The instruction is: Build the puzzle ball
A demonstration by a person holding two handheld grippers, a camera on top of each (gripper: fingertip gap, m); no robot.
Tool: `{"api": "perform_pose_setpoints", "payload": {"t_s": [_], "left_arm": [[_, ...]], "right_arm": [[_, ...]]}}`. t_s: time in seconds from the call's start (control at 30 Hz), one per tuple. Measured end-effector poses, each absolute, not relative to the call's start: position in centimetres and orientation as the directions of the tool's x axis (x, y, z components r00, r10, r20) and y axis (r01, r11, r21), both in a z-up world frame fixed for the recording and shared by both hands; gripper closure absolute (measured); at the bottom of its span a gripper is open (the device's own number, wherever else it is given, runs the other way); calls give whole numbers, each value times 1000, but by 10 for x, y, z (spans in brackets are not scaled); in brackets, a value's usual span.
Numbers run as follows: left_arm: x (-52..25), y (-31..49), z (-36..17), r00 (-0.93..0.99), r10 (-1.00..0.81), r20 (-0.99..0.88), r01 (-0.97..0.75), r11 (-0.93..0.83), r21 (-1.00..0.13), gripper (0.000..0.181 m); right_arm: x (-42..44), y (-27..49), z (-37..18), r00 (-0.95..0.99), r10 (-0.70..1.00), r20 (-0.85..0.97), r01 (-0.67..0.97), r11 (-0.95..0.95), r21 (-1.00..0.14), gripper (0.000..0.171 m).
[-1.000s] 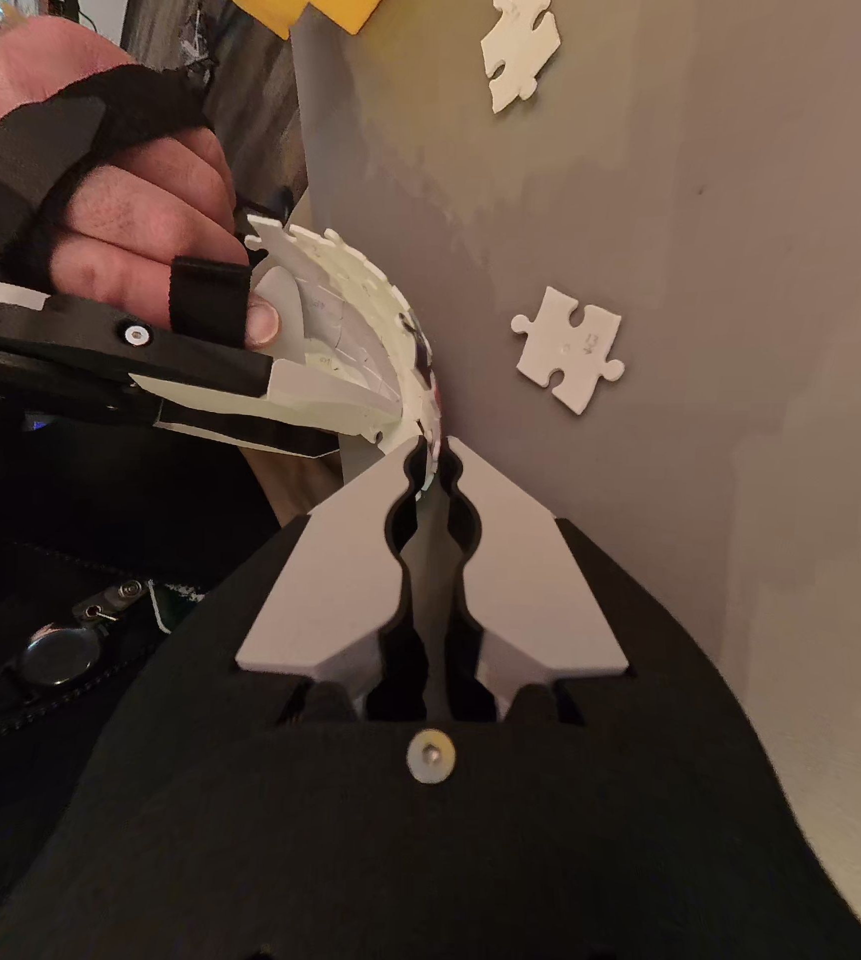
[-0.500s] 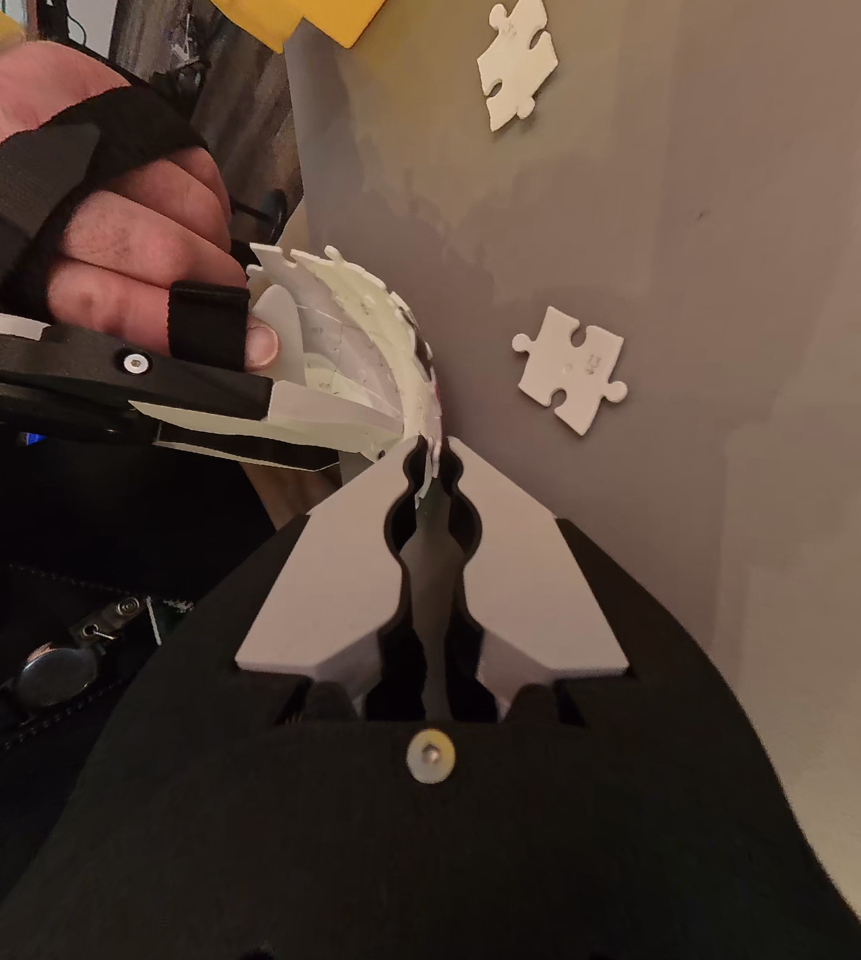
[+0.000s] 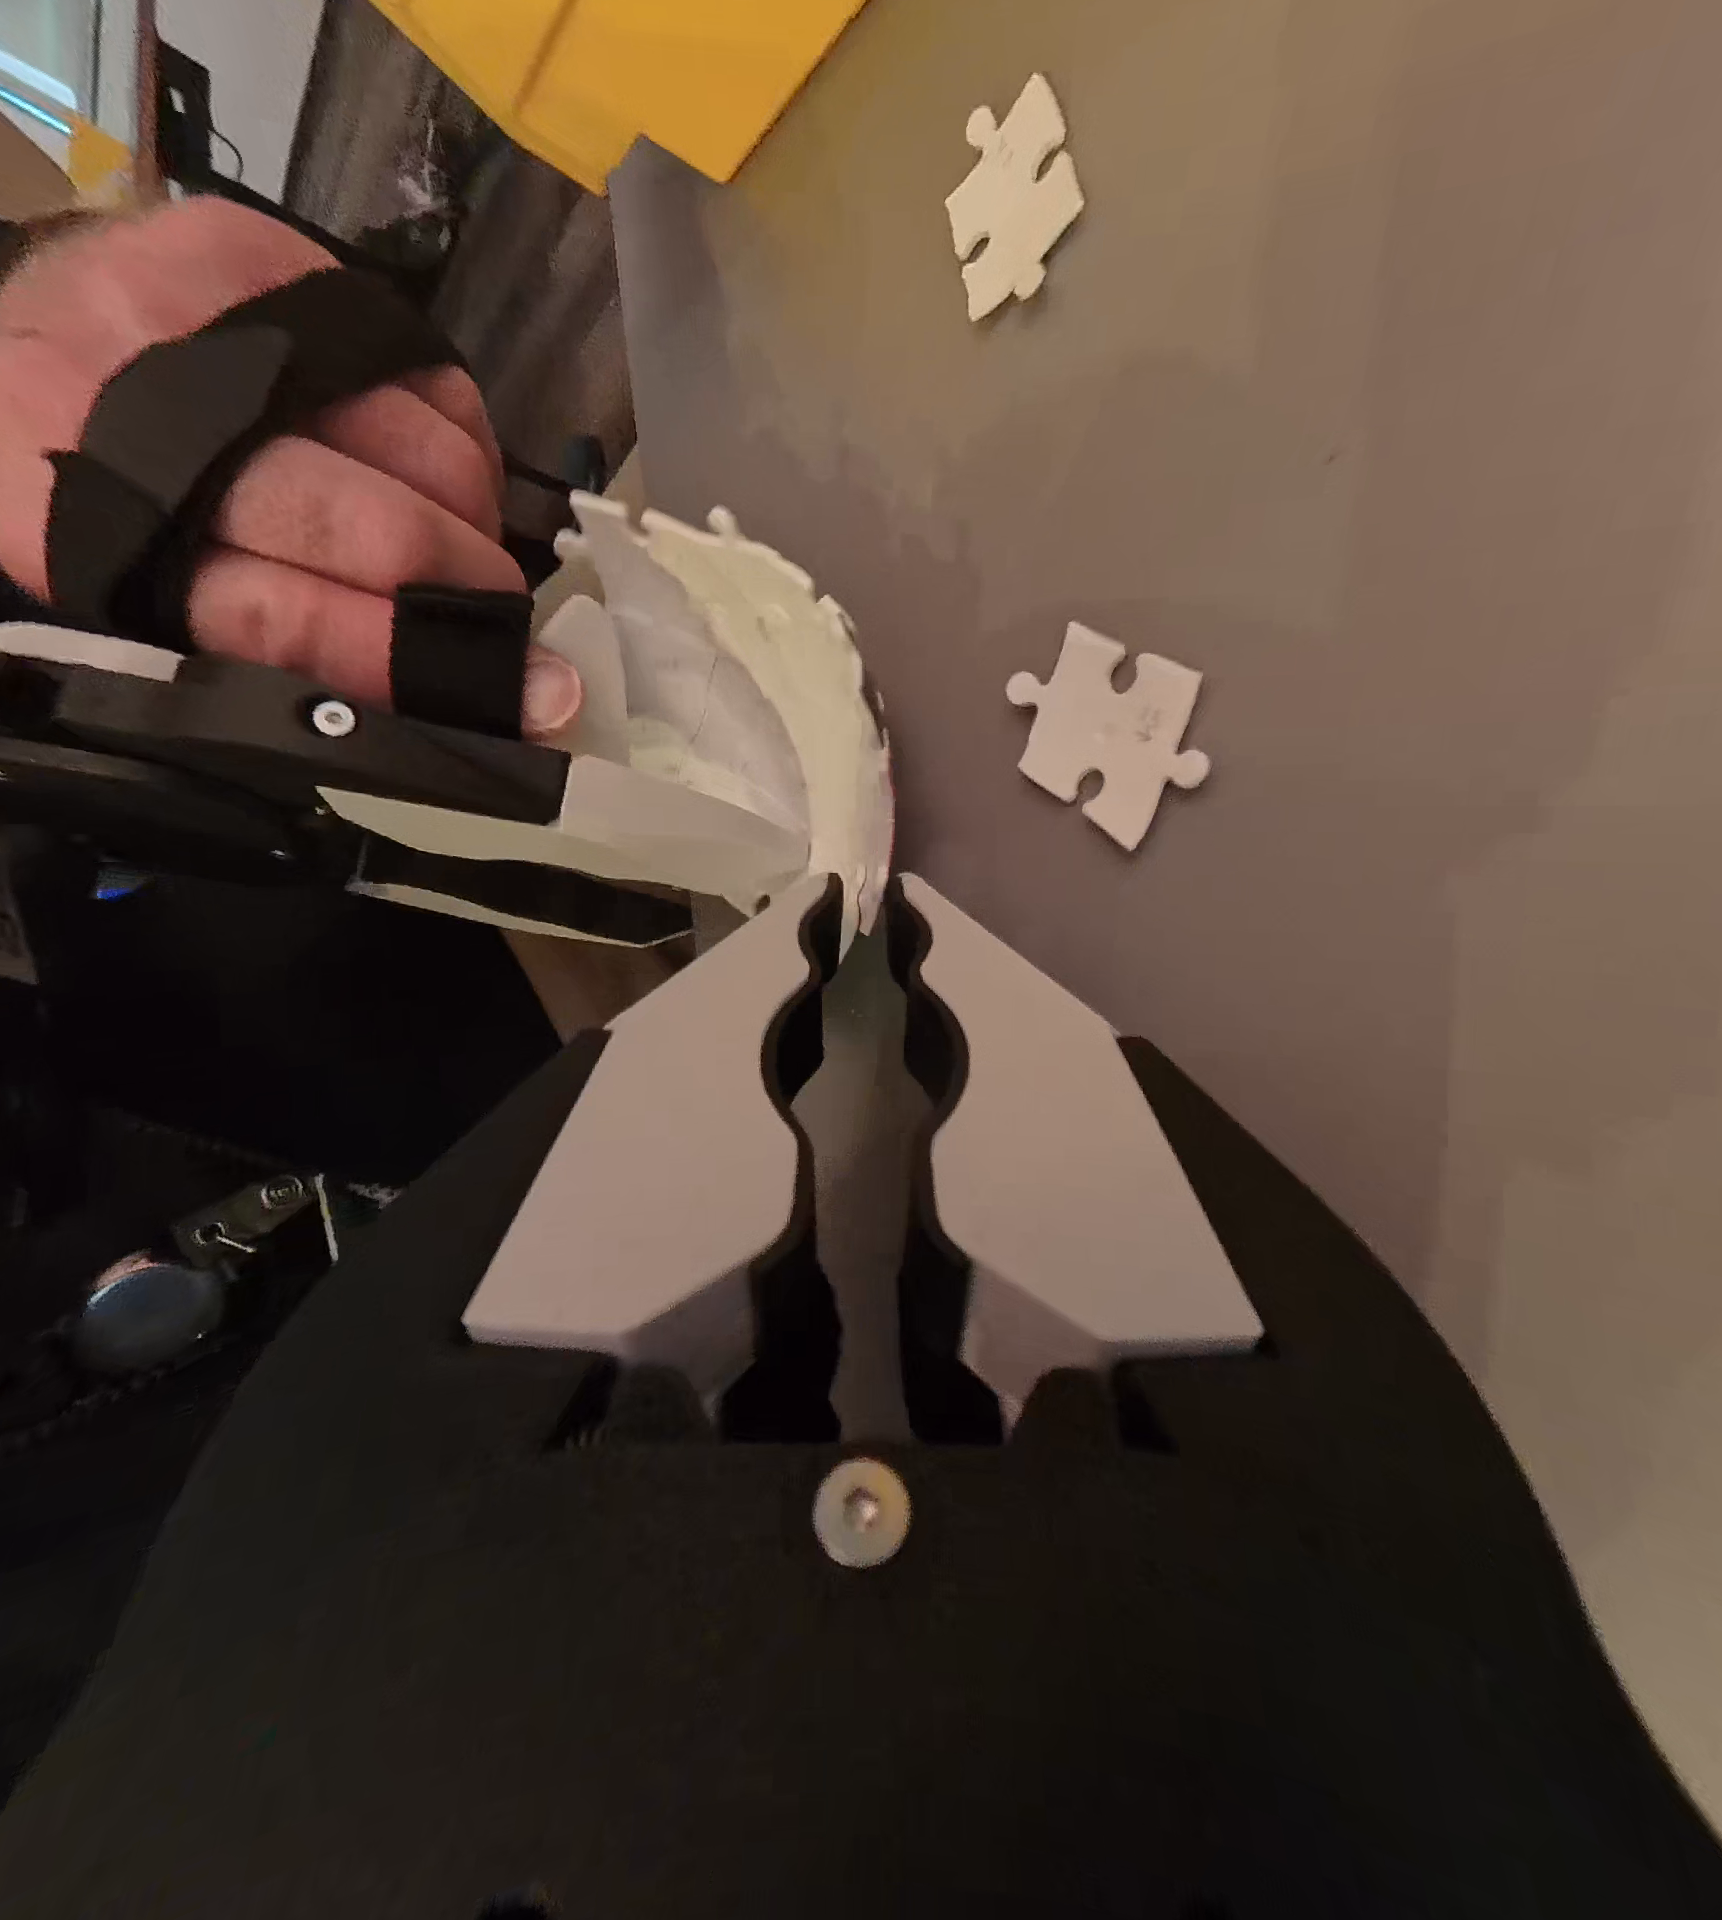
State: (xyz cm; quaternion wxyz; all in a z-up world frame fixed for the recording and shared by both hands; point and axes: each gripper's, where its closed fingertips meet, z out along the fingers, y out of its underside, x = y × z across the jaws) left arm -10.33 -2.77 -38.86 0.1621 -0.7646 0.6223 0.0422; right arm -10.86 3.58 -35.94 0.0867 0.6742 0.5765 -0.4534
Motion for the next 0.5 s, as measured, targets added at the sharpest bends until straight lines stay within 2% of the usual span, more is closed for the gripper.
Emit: {"api": "perform_pose_setpoints", "payload": {"t_s": [0.27,0.5], "left_arm": [[-105,-28,-388,267,-928,-261,-954,-216,-209,108],[-108,-32,-388,366,-898,-246,-923,-316,-218,101]], "right_arm": [[-111,26,-363,-72,704,-707,844,-335,-419,169],[-112,22,-360,-53,694,-718,799,-402,-447,168]]}}
